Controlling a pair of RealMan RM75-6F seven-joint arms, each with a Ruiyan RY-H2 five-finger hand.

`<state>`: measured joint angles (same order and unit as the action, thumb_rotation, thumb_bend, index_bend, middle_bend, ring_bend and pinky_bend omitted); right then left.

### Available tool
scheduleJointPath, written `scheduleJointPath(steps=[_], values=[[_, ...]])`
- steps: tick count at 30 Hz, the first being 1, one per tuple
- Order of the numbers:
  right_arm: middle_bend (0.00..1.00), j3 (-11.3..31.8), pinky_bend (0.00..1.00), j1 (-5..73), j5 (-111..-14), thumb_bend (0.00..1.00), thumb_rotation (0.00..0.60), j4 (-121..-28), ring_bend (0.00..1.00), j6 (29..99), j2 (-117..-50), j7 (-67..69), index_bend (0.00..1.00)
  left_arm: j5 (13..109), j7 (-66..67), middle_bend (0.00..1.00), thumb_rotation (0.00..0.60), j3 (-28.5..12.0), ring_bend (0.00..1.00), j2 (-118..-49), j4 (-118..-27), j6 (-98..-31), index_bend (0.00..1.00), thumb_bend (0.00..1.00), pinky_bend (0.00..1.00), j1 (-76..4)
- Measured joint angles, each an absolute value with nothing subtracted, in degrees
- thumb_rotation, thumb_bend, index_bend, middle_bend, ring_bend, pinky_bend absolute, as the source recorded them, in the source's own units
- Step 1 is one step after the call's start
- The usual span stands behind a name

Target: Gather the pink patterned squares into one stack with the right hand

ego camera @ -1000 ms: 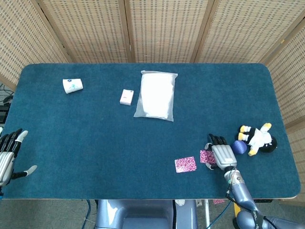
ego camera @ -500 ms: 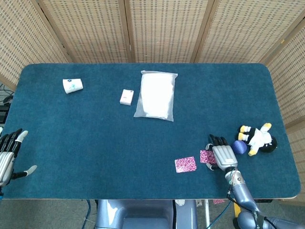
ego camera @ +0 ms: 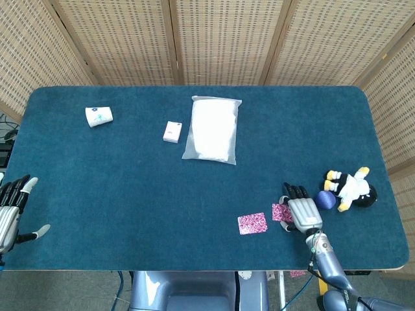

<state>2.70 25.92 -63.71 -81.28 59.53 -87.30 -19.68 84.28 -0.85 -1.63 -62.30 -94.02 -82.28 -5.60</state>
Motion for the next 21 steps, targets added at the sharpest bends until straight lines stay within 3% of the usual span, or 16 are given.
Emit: scheduleJointPath(steps=[21], values=[[0.01, 3.3, 0.00, 25.3, -65.9, 0.31, 0.600, -81.5, 0.00, 60.3, -87.5, -19.2, 0.59, 84.2, -0.9, 0.00, 0.600, -1.6, 0.00, -62.2, -94.1, -82.2, 0.00, 0.00, 0.00, -5.6]])
